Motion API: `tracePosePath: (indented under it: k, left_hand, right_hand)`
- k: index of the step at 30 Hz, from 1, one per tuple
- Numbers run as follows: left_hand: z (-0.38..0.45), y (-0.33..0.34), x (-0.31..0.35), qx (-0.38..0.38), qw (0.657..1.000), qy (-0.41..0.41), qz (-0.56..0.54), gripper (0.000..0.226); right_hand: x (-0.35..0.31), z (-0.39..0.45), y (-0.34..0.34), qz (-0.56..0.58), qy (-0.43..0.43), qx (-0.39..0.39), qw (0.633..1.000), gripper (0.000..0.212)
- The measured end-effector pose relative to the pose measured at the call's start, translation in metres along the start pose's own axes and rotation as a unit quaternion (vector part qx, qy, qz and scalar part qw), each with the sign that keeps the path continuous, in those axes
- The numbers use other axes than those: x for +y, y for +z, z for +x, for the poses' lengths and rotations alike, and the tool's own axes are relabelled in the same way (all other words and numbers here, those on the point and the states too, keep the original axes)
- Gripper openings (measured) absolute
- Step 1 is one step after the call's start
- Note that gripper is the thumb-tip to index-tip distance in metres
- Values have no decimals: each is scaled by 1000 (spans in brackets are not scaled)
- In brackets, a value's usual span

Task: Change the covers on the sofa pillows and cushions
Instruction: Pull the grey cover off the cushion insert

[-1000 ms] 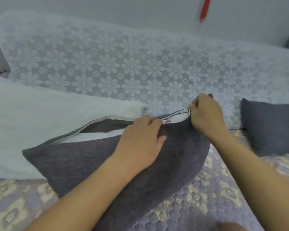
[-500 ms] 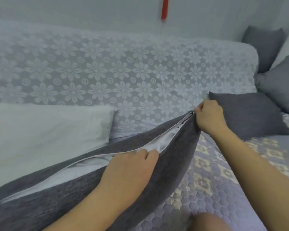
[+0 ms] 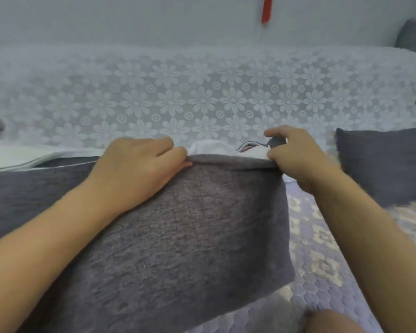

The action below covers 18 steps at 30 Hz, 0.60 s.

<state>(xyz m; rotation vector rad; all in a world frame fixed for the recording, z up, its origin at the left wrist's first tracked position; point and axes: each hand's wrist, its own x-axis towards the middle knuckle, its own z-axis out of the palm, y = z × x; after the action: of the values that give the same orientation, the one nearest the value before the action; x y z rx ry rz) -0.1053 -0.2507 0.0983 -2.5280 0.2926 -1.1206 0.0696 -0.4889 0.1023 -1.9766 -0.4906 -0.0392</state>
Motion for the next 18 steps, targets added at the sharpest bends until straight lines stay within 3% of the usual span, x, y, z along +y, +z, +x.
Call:
tracePosePath:
  k: [2, 5, 10, 14, 18]
  left_hand:
    - [-36, 17, -4, -79, 997, 13, -7, 37]
    - [-92, 19, 28, -157, 981, -35, -105, 33]
    - [-128, 1, 115, -269, 941, -55, -199, 11]
    - [-109, 4, 123, -289, 935, -1, -205, 28]
    - [-58, 11, 106, -239, 958, 39, -153, 44]
  right_hand:
    - [16, -18, 32, 5, 19, -33, 999, 49]
    - [55, -48, 74, -40, 41, -92, 994, 51]
    - [76, -70, 83, -69, 38, -34, 996, 60]
    - [78, -72, 68, -193, 37, -28, 980, 76]
    - [75, -74, 53, -248, -4, 43, 968, 70]
